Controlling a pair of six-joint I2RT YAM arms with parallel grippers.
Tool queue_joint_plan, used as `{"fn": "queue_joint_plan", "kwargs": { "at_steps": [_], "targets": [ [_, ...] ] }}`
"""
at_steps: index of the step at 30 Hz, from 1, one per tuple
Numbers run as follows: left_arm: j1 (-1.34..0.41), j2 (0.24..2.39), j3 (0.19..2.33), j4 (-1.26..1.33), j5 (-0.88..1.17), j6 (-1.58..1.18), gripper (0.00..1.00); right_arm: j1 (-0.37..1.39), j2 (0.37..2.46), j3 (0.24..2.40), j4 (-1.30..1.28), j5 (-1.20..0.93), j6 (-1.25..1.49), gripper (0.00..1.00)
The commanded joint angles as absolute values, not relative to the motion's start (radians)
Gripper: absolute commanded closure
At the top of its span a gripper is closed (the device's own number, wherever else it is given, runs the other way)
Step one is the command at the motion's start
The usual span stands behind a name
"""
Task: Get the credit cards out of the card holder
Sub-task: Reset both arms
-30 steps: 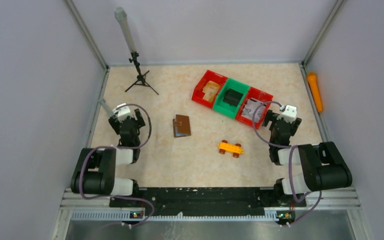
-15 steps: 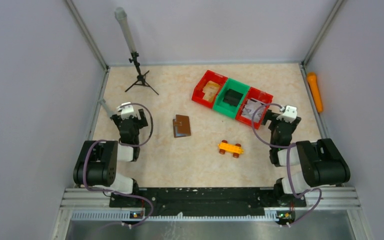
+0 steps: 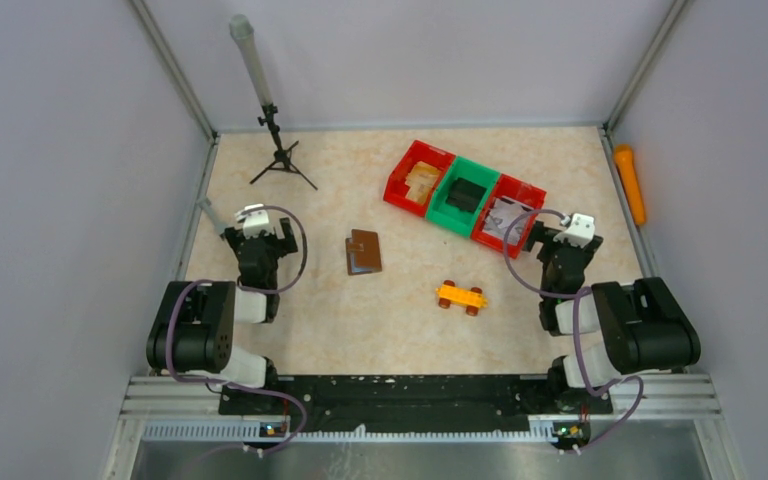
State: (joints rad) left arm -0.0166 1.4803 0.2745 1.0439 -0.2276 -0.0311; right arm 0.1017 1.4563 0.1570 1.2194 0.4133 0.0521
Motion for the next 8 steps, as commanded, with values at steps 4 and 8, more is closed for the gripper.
{"fn": "queue_joint_plan", "kwargs": {
  "at_steps": [4, 8],
  "targets": [
    [-0.009, 1.468, 0.299, 1.071, -0.214, -0.032, 0.01, 0.091, 1.463, 0.17, 1.261, 0.402, 0.051, 0.01],
    [-0.007, 1.467, 0.302, 1.064, -0.206, -0.032, 0.01, 0.091, 1.463, 0.17, 1.26, 0.402, 0.051, 0.01]
  ]
}}
